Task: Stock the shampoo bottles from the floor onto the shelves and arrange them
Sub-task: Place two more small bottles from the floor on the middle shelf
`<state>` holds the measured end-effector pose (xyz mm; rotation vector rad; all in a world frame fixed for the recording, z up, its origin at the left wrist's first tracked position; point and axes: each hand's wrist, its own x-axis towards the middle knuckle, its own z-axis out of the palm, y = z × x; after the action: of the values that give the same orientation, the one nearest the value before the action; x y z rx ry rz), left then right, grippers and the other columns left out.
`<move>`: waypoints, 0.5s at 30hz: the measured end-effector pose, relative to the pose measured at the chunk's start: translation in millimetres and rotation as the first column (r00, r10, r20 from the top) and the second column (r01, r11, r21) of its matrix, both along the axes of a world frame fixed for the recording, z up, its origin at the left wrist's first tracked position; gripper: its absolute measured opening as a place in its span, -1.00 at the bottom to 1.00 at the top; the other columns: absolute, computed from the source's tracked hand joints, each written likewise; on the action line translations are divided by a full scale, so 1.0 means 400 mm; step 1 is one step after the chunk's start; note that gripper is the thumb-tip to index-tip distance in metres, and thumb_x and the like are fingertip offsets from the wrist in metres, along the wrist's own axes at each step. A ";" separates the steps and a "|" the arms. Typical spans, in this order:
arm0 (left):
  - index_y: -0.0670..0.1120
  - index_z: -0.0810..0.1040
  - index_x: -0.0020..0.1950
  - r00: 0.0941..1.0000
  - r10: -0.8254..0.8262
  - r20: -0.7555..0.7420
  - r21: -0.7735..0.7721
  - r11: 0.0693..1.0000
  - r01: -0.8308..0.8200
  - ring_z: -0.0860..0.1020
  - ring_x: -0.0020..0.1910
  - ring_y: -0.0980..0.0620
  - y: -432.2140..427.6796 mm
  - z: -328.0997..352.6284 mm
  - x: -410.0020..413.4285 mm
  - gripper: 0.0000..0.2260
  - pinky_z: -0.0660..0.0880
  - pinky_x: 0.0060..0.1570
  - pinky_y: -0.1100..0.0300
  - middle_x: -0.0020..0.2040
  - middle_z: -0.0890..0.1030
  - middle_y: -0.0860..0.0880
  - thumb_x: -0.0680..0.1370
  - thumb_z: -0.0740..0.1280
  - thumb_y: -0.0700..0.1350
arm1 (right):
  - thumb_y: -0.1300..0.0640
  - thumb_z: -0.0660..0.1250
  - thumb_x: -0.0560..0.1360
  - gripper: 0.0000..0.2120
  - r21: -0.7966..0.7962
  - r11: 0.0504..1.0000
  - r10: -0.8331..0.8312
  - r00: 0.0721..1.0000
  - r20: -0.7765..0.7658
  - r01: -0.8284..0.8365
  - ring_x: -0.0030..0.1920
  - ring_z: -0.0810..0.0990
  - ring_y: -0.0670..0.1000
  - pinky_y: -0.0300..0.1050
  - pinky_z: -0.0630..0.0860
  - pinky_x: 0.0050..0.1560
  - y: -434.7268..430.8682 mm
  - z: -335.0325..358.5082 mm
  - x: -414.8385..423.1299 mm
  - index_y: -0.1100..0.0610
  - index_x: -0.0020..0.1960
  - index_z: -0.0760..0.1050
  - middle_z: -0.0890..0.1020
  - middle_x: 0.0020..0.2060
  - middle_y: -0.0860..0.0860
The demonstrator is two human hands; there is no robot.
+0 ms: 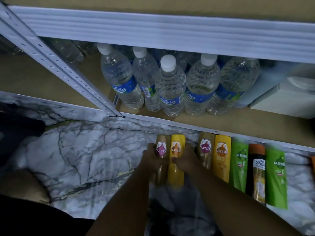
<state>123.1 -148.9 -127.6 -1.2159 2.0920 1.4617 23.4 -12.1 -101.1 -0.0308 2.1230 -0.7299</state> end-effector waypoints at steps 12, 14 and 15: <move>0.05 0.52 0.18 0.916 0.261 -0.306 0.214 0.956 -0.201 0.68 -0.04 -0.05 -0.029 0.174 -0.054 -0.45 0.65 -0.15 -0.07 -0.01 0.71 -0.01 0.30 0.62 -0.29 | 0.09 0.59 0.35 -0.35 -0.281 0.957 -0.073 0.997 0.005 0.071 0.16 0.57 0.03 0.15 0.54 0.22 0.000 0.118 -0.069 -0.08 0.33 0.35 0.59 0.18 -0.07; 0.04 0.53 0.16 0.908 0.239 -0.343 0.199 0.964 -0.179 0.67 -0.04 -0.03 -0.038 0.215 -0.059 -0.42 0.64 -0.11 -0.06 -0.02 0.71 -0.01 0.24 0.61 -0.32 | 0.14 0.58 0.36 -0.31 -0.344 0.938 -0.059 0.996 -0.065 0.033 0.16 0.57 0.02 0.14 0.52 0.23 -0.003 0.156 -0.070 -0.10 0.37 0.32 0.59 0.17 -0.08; 0.04 0.53 0.16 0.906 0.207 -0.369 0.171 0.973 -0.153 0.66 -0.02 0.00 -0.040 0.234 -0.058 -0.40 0.64 -0.05 -0.03 -0.01 0.70 0.01 0.20 0.61 -0.30 | 0.17 0.57 0.35 -0.33 -0.372 0.928 -0.050 0.993 -0.111 0.005 0.14 0.58 0.00 0.12 0.53 0.20 -0.001 0.174 -0.069 -0.12 0.34 0.34 0.59 0.14 -0.09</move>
<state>99.7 -165.0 -33.9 -1.1705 2.1098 2.0387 -4.2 -12.6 -31.3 -0.2554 2.0695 -1.1645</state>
